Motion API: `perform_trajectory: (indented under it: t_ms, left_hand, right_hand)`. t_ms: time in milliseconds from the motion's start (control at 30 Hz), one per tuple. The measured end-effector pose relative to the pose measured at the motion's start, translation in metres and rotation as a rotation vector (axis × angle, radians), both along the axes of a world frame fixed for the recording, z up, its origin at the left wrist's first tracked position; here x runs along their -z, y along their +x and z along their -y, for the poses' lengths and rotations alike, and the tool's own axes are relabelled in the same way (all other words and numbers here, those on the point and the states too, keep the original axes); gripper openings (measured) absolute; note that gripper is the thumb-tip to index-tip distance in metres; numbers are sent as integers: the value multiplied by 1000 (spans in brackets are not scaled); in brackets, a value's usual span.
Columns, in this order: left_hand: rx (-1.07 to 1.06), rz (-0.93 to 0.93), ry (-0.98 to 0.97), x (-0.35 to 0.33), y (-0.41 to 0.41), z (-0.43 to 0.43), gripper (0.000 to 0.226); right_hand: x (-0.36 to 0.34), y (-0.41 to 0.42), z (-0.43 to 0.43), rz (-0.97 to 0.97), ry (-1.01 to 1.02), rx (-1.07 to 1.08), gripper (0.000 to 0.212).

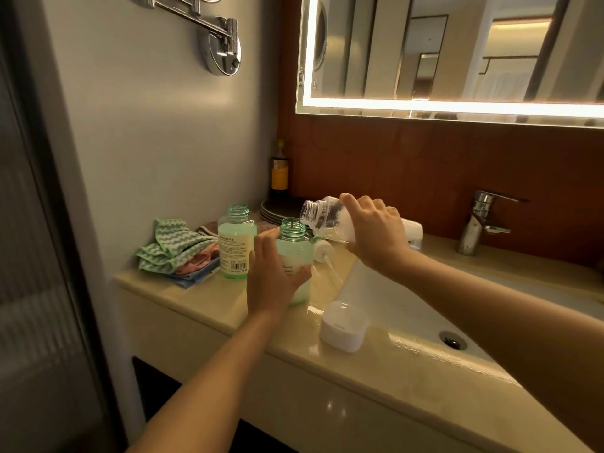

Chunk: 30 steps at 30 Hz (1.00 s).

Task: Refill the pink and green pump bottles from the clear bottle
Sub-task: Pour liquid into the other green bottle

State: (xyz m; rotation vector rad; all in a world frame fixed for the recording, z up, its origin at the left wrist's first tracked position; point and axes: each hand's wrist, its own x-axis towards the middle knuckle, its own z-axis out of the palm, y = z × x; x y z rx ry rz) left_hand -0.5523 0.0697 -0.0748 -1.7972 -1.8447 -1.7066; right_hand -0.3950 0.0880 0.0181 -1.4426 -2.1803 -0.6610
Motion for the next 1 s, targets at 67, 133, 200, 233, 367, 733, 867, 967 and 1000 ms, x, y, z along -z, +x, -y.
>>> perform_trajectory:
  t_ms: [67, 133, 200, 233, 367, 733, 867, 967, 1000]
  left_hand:
    - [-4, 1, 9, 1, 0, 1, 77]
    - [-7, 5, 10, 1, 0, 0, 77]
    - [-9, 9, 5, 1, 0, -1, 76]
    - [-9, 10, 4, 1, 0, -1, 76]
    - [-8, 8, 2, 2, -1, -2, 75]
    - [-26, 35, -78, 0, 0, -1, 78]
    - [-31, 30, -70, 1, -1, -1, 78]
    - [-30, 28, -68, 1, -2, -2, 78]
    - [-30, 32, -68, 1, -2, -2, 78]
  right_hand:
    - [-2, 0, 0, 27, 17, 10, 69]
    - [-4, -1, -1, 47, 30, 22, 69]
    - [-4, -1, -2, 59, 36, 26, 68]
    - [-4, -1, -2, 66, 40, 28, 67]
    - [-6, -2, -2, 81, 67, 26, 63]
    - [-7, -4, -2, 101, 81, 25, 61]
    - [-10, -4, -2, 122, 86, 24, 61]
    - [-11, -5, -1, 136, 87, 32, 62]
    - [-11, -5, -1, 140, 84, 34, 62]
